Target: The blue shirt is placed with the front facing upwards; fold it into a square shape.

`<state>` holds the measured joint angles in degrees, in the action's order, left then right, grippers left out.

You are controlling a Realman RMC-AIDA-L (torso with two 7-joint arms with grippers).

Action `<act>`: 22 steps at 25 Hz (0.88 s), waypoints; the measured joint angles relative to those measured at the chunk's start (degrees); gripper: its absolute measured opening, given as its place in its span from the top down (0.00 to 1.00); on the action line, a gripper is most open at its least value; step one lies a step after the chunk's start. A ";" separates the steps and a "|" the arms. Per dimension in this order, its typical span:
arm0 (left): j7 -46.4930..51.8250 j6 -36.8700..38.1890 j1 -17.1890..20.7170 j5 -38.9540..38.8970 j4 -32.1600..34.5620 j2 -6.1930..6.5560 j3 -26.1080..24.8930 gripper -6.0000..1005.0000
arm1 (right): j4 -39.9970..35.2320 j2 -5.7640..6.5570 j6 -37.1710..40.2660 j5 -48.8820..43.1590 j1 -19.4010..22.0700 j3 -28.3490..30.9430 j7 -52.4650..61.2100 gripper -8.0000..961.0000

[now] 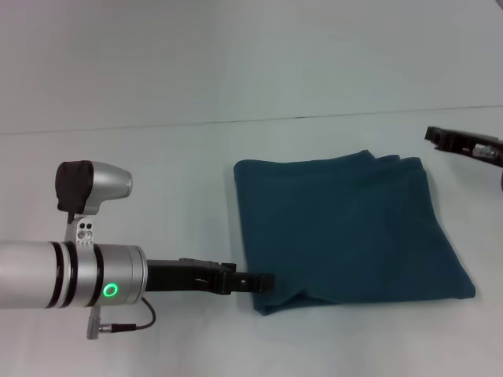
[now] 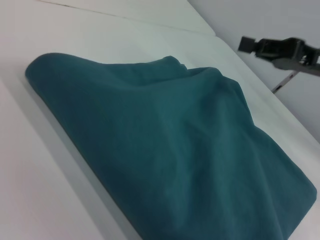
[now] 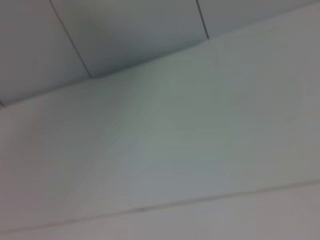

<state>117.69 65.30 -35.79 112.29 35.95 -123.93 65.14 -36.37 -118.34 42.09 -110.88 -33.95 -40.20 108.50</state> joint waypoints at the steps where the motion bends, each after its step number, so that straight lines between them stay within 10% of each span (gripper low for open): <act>1: 0.01 0.00 0.00 0.00 0.00 0.00 0.00 0.20 | -1.05 0.11 1.13 0.53 0.43 0.01 0.28 0.99; 14: 0.48 -0.14 -0.06 0.00 -0.15 0.00 -0.21 0.21 | -2.93 1.42 10.75 3.70 3.22 0.21 0.85 0.99; 22: 0.63 -0.38 -0.21 0.03 -0.51 0.00 0.45 0.21 | -3.06 2.74 15.05 5.89 3.57 0.28 1.42 0.75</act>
<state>118.32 64.92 -36.00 112.32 35.44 -123.93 65.59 -39.43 -115.59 57.15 -104.99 -30.38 -39.91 109.91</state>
